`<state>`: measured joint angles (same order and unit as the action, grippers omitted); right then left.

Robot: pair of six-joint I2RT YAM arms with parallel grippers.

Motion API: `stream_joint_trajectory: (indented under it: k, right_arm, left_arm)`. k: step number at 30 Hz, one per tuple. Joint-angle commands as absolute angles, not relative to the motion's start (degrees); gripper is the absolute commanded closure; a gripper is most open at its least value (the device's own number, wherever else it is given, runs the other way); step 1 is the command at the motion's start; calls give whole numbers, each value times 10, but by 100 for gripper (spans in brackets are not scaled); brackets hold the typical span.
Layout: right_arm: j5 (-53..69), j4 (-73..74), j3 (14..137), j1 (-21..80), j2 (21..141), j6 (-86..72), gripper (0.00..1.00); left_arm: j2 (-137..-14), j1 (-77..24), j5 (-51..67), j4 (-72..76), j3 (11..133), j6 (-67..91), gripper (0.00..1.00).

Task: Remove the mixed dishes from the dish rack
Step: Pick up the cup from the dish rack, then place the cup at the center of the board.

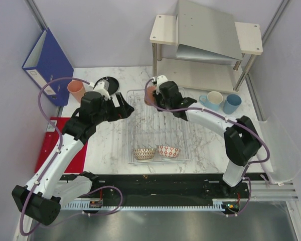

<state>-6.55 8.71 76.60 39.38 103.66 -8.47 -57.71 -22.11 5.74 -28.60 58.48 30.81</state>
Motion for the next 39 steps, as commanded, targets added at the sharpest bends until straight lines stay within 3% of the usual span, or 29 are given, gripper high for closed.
stream_joint_trajectory:
  k: [1,5,8,15,20,23,27,39]
  right_arm:
    - [-33,59,778,394,938,-118,100]
    - [-2,44,727,394,877,-164,100]
    - [64,-68,631,387,812,-249,100]
    - [185,-481,428,357,733,-519,100]
    - [214,-650,363,351,759,-645,100]
    - [224,-773,339,351,800,-719,100]
    - [240,-908,339,352,859,-788,100]
    - [253,-863,359,388,867,-754,100]
  left_arm:
    - [-567,-222,40,-257,577,319,0]
    - [-569,-221,28,-254,573,347,1]
    - [-559,-221,32,-227,560,380,1]
    - [-462,-207,182,59,426,496,1]
    - [-479,-207,269,193,365,569,25]
    - [-498,-207,300,278,335,611,33]
    - [-516,-207,316,308,328,625,30]
    - [-517,-207,310,319,339,611,29]
